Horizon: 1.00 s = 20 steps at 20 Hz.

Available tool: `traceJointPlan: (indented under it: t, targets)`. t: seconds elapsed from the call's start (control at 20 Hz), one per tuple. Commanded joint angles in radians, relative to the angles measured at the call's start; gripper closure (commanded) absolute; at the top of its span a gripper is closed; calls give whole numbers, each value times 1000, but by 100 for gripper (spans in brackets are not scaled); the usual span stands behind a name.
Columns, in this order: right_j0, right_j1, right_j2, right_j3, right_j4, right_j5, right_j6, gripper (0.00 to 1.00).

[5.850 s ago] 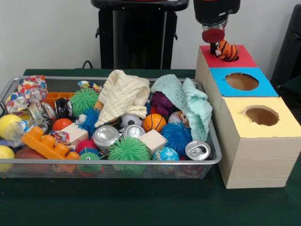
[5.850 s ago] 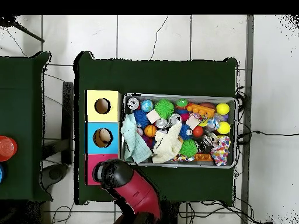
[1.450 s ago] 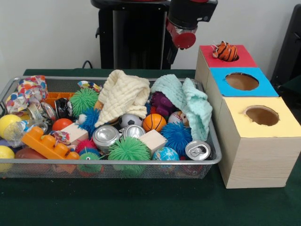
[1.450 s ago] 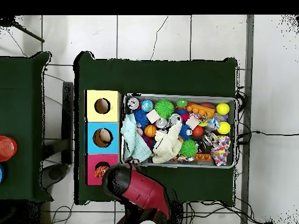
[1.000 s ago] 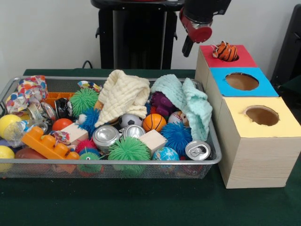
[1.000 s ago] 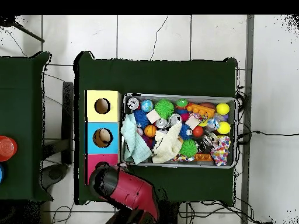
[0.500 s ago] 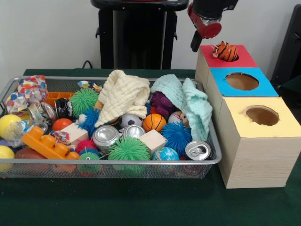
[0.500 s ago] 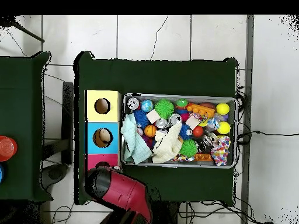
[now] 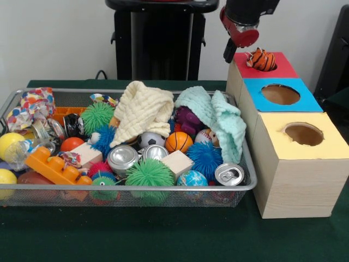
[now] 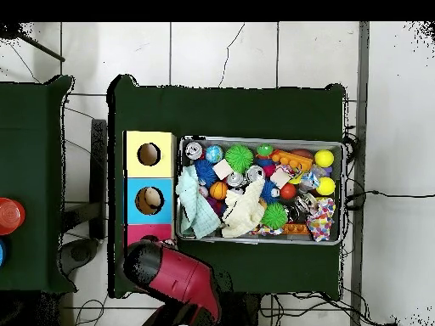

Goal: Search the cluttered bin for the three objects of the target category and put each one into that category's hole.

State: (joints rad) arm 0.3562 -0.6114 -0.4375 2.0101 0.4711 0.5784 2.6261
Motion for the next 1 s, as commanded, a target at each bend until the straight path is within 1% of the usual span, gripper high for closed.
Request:
traceJointPlan:
  t: [0.05, 0.2, 0.35, 0.45, 0.65, 0.7, 0.85, 1.0]
  targets:
    - [-51, 54, 162, 18, 109, -147, 193, 100]
    - [-62, 55, 202, 50, 151, -202, 200, 100]
    - [-10, 73, 154, 24, 158, -156, 266, 100]
    - [16, 82, 121, 5, 154, -113, 288, 100]
    - [54, 75, 61, -25, 142, -23, 314, 100]
    - [60, 76, 49, -30, 138, -12, 314, 100]
    - [56, 67, 43, -18, 138, -26, 292, 100]
    - [34, 49, 30, -15, 121, -21, 248, 100]
